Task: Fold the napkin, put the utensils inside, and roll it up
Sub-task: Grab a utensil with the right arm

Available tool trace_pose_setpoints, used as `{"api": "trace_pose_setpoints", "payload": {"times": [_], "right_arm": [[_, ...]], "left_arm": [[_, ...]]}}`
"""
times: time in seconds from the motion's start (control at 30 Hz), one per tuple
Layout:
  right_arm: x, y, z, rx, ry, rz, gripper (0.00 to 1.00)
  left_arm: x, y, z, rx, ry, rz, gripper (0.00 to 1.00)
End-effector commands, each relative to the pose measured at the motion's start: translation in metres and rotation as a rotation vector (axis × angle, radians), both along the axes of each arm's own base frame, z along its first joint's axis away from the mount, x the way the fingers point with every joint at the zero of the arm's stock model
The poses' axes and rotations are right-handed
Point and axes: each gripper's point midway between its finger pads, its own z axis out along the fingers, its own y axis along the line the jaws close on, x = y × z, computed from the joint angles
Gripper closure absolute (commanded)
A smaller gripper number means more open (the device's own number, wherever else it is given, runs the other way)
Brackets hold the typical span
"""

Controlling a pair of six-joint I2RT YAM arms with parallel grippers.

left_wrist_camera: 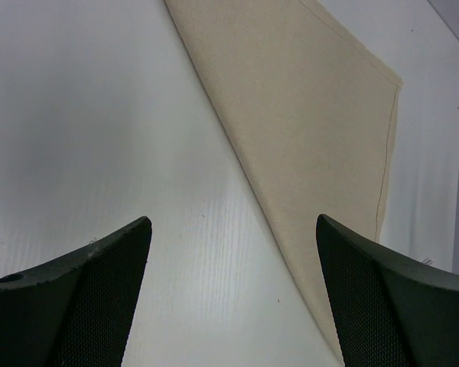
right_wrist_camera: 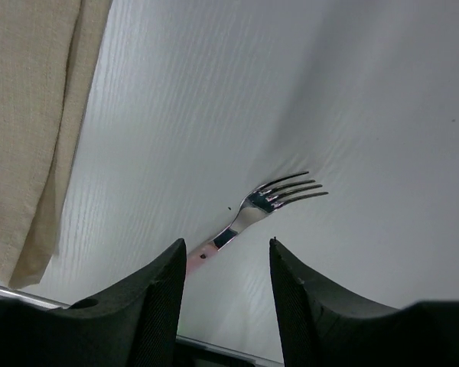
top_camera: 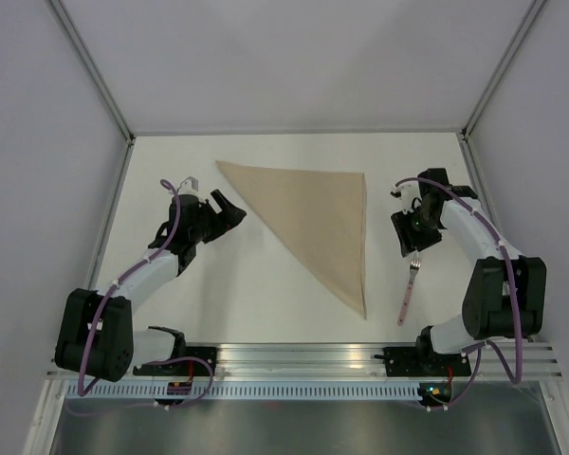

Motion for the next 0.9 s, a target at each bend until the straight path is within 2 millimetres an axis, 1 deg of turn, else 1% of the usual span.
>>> {"api": "trace_pose_setpoints", "payload": {"times": [0.0, 0.03, 0.13, 0.2, 0.33, 0.53, 0.63, 0.87], "right_arm": [[-0.037, -0.013, -0.013, -0.067, 0.204, 0.052, 0.46], [-0.044, -0.012, -0.015, -0.060, 0.232, 0.064, 0.46], [-0.058, -0.014, -0.023, -0.064, 0.292, 0.095, 0.46], [-0.062, -0.014, -0.027, -0.064, 0.317, 0.105, 0.45], [-0.077, -0.008, -0.035, -0.019, 0.405, 0.125, 0.44], [-0.095, -0.011, -0.048, -0.028, 0.495, 0.151, 0.44], [-0.099, -0.011, -0.051, -0.026, 0.521, 0.151, 0.44], [-0.101, -0.011, -0.061, -0.027, 0.556, 0.143, 0.46]], "left_arm": [[0.005, -0.009, 0.019, -0.058, -0.065, -0.014, 0.09], [0.005, -0.009, 0.021, -0.060, -0.070, -0.017, 0.08], [0.004, -0.008, 0.021, -0.056, -0.077, -0.016, 0.08], [0.004, -0.008, 0.022, -0.057, -0.078, -0.017, 0.08], [0.004, -0.009, 0.026, -0.056, -0.085, -0.021, 0.08], [0.004, -0.008, 0.028, -0.051, -0.091, -0.018, 0.08], [0.003, -0.007, 0.029, -0.049, -0.092, -0.017, 0.08], [0.004, -0.006, 0.030, -0.042, -0.095, -0.016, 0.08]]}}
